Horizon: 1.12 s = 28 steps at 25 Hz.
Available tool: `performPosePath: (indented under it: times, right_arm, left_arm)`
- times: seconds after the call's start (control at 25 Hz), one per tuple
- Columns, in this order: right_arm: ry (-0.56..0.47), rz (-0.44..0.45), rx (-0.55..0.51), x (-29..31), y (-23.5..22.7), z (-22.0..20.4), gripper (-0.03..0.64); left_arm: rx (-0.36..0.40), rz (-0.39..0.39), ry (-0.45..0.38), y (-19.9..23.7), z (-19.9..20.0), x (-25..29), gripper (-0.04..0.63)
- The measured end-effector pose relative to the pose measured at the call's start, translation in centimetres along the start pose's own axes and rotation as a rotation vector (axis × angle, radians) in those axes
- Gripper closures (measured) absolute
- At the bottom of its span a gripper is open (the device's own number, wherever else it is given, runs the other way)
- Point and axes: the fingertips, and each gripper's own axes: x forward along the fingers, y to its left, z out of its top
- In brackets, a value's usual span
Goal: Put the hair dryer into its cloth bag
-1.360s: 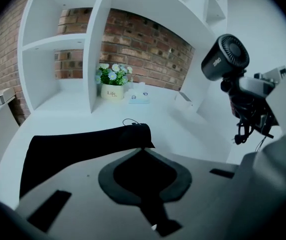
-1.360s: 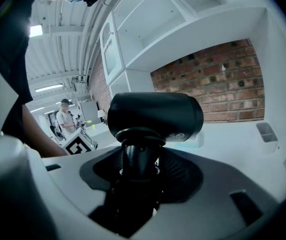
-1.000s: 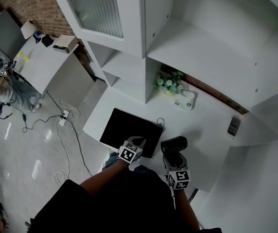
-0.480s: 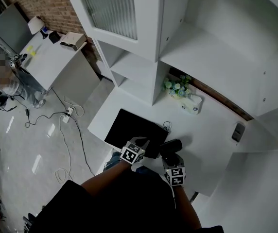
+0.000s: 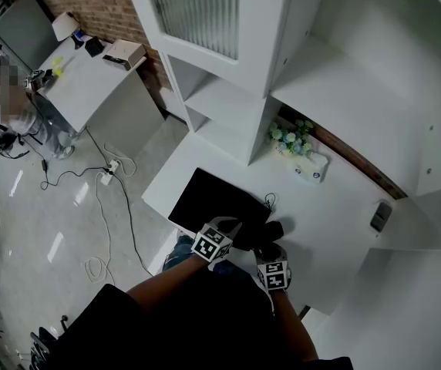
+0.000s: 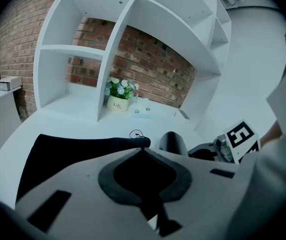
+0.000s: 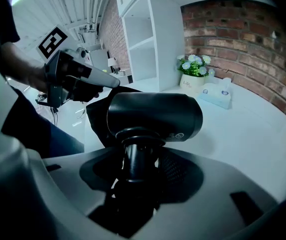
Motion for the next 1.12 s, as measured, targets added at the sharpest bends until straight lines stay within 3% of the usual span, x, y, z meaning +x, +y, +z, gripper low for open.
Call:
performPosePath:
  times: [0.32, 0.6, 1.12]
  right_arm:
    - [0.117, 0.062, -0.014, 1.7, 0.4, -1.5, 0.380]
    - [0.162, 0.125, -0.066, 2.8, 0.8, -1.8, 0.380]
    - [0.213, 0.201, -0.258, 3.5, 0.6, -0.4, 0.380]
  left_arm:
    - [-0.046, -0.049, -0.033, -0.7, 0.1, -0.2, 0.569]
    - [-0.055, -0.037, -0.053, -0.6, 0.4, -0.4, 0.569]
    - [-0.076, -0.054, -0.062, -1.2, 0.5, -0.4, 0.569]
